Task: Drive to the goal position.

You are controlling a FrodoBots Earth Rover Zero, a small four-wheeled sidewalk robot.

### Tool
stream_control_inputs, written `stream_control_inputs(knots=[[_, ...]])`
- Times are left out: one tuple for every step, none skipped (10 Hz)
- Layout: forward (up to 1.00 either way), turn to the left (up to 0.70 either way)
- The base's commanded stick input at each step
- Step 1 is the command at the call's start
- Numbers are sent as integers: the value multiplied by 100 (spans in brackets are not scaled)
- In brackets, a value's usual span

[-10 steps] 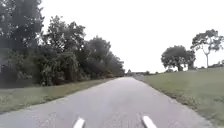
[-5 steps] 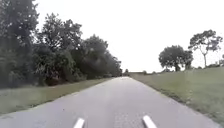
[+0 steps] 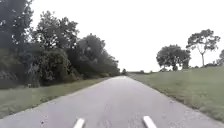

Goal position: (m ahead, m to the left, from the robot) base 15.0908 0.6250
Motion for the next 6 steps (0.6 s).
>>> stream_control_inputs(knots=[[70, 0], [70, 0], [70, 0], [70, 0], [70, 0], [70, 0]])
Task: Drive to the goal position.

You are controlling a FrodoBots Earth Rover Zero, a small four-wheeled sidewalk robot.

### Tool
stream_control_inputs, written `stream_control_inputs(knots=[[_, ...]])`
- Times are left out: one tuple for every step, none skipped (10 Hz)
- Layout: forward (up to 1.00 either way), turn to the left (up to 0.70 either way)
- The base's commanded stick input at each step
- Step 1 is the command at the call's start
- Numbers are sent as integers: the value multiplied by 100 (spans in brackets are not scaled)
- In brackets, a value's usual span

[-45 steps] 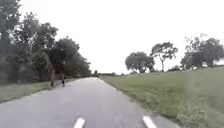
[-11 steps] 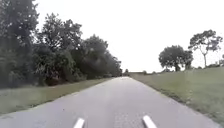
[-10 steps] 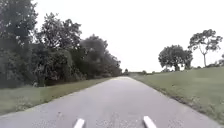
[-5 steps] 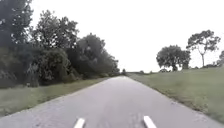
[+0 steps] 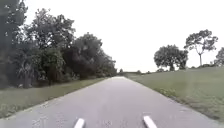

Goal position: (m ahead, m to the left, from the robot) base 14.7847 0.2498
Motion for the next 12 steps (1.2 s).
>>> stream_control_inputs(knots=[[70, 0], [70, 0], [70, 0], [70, 0], [70, 0], [70, 0], [70, 0], [70, 0], [70, 0], [70, 0], [70, 0], [70, 17]])
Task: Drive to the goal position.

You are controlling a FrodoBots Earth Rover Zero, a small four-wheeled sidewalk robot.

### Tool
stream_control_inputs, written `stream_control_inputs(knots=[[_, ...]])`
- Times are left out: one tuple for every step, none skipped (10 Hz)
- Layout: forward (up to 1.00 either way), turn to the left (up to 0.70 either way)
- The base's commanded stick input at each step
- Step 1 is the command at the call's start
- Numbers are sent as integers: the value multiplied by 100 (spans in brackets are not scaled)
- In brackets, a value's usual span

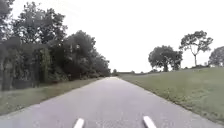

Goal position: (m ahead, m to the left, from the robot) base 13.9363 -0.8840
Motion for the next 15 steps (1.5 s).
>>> stream_control_inputs(knots=[[70, 35], [70, 35], [70, 35], [70, 35], [70, 3], [70, 0], [70, 0], [70, 0], [70, 0], [70, 0], [70, 0], [70, 0], [70, 0], [70, 0], [70, 0]])
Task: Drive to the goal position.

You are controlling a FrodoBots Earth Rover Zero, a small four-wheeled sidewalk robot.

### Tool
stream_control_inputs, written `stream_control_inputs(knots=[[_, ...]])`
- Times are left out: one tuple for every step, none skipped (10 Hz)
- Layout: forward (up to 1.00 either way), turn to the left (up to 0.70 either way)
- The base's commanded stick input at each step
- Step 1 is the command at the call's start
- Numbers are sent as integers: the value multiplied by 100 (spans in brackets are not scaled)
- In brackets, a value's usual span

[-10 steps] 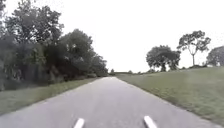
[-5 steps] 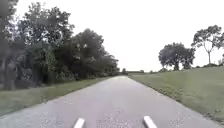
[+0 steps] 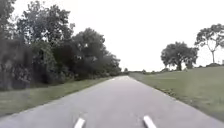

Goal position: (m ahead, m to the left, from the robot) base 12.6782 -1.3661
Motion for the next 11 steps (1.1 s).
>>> stream_control_inputs(knots=[[70, 0], [70, 0], [70, 0], [70, 0], [70, 0], [70, 0], [70, 0], [70, 0], [70, 0], [70, 14], [70, 28]])
